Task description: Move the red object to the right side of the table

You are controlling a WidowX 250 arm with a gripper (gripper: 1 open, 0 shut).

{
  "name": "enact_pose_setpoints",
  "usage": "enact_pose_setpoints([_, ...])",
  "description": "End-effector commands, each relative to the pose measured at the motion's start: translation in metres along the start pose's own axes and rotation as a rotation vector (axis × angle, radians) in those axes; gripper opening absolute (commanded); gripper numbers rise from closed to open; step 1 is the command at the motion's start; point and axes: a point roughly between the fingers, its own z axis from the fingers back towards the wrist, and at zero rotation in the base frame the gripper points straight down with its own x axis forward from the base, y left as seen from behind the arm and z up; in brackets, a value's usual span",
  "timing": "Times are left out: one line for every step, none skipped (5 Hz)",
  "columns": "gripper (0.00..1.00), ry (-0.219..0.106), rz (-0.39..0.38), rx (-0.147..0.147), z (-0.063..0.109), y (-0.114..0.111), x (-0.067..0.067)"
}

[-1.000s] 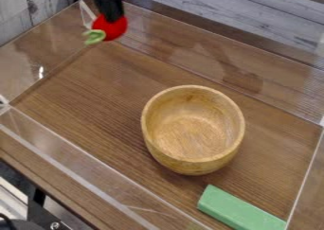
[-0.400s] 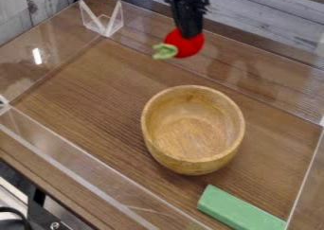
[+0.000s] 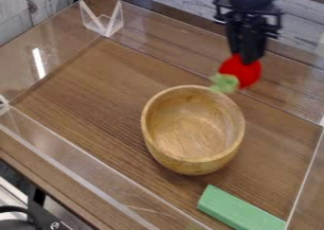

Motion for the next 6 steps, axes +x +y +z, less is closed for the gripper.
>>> enact_pose_setpoints([0.00,-0.052,0.012,0.009,0.002,-0.037,0.008])
enact_pose_setpoints([0.00,-0.010,-0.005,-0.008,-0.022,-0.037,0.011])
enact_pose_setpoints([1.00,0.015,0.007,-0.012,-0.037,-0.021,0.010])
enact_pose_setpoints([1.00,0.030,0.059,-0.008,-0.054,-0.011,0.020])
enact_pose_setpoints([0.00,0.033,0.102,0.003,-0.069,-0.004,0.033])
enact_pose_setpoints([0.00,0.043,0.115,0.012,-0.080,-0.007,0.038])
